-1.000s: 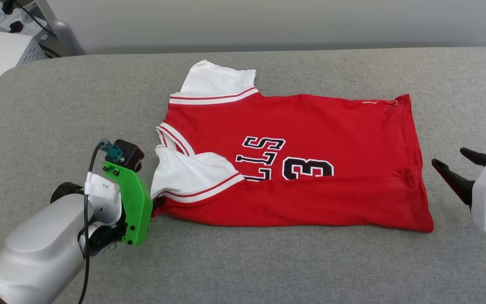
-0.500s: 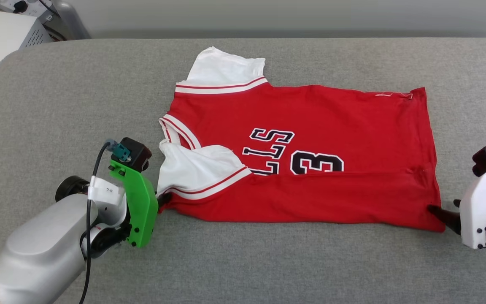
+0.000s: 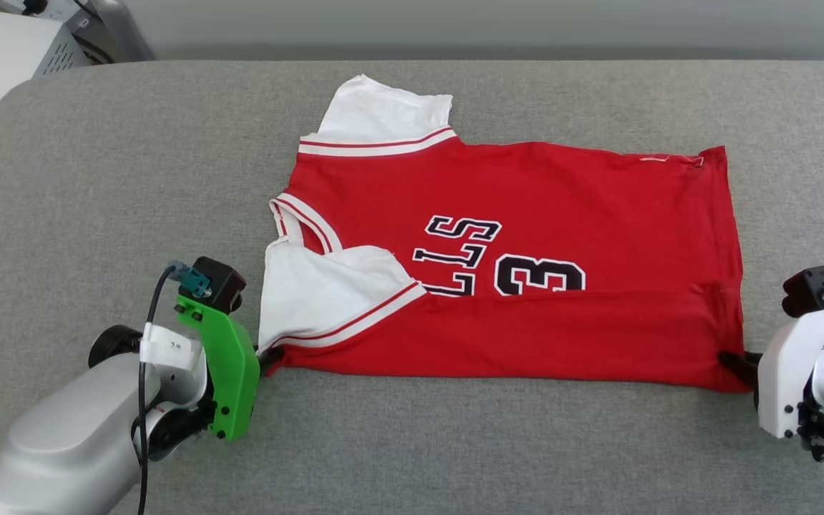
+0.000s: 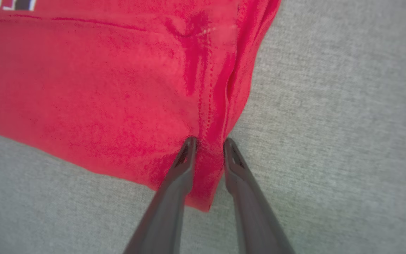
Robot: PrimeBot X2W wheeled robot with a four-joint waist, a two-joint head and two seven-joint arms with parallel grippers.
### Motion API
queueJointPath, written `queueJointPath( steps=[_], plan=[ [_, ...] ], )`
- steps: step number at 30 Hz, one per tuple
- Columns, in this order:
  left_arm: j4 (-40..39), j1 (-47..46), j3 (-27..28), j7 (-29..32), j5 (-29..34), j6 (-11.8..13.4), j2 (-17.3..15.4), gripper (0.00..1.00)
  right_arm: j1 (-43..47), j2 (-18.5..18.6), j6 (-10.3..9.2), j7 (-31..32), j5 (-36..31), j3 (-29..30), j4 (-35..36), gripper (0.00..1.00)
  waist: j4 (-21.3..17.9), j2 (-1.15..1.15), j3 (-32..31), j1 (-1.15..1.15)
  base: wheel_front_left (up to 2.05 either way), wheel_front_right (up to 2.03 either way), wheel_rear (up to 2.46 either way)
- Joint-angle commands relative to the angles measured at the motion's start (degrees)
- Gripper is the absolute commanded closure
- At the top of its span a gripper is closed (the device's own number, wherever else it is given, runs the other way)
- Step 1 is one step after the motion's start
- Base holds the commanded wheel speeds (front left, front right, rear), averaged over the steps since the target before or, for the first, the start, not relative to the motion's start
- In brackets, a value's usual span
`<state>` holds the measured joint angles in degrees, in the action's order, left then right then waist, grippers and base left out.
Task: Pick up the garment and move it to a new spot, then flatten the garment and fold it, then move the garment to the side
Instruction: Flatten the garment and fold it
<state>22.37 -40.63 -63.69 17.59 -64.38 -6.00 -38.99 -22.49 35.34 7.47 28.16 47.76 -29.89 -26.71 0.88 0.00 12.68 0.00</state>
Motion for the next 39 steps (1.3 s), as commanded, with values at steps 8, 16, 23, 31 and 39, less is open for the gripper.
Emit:
queueJointPath(
  steps=[8, 16, 23, 31, 39],
  plan=[
    [-2.3, 3.1, 0.7, -2.2, -1.5, 0.6, -2.4, 1.00, 2.7, 2.7, 0.02, -7.4, 3.0, -1.7, 4.9, 1.00, -0.3, 0.00, -5.2, 0.00, 0.00, 0.00, 0.00],
    [-11.6, 8.3, 0.1, -2.5, -2.4, 3.6, -7.4, 1.00, 8.7, 7.1, 0.02, -9.1, 4.9, -0.2, 11.2, 1.00, -0.2, 0.00, -8.4, 0.00, 0.00, 0.00, 0.00],
    [-18.8, 12.7, -0.7, -2.6, -3.4, 7.5, -10.2, 1.00, 13.8, 9.4, 0.02, -8.0, 5.6, 3.2, 14.9, 1.00, -0.3, 0.00, -7.8, 0.00, 0.00, 0.00, 0.00],
    [-16.3, 12.8, -0.7, -3.3, -3.2, 9.2, -7.7, 1.00, 12.8, 5.9, 0.02, -6.8, 4.5, 4.2, 12.4, 1.00, -0.9, 0.00, -3.9, 0.00, 0.00, 0.00, 0.00],
    [-7.3, 13.5, -1.2, -4.0, -4.7, 6.2, -4.3, 1.00, 10.9, 2.0, 0.02, -9.3, 3.4, 2.4, 6.7, 1.00, -0.9, 0.00, -3.0, 0.00, 0.00, 0.00, 0.00]
  ],
)
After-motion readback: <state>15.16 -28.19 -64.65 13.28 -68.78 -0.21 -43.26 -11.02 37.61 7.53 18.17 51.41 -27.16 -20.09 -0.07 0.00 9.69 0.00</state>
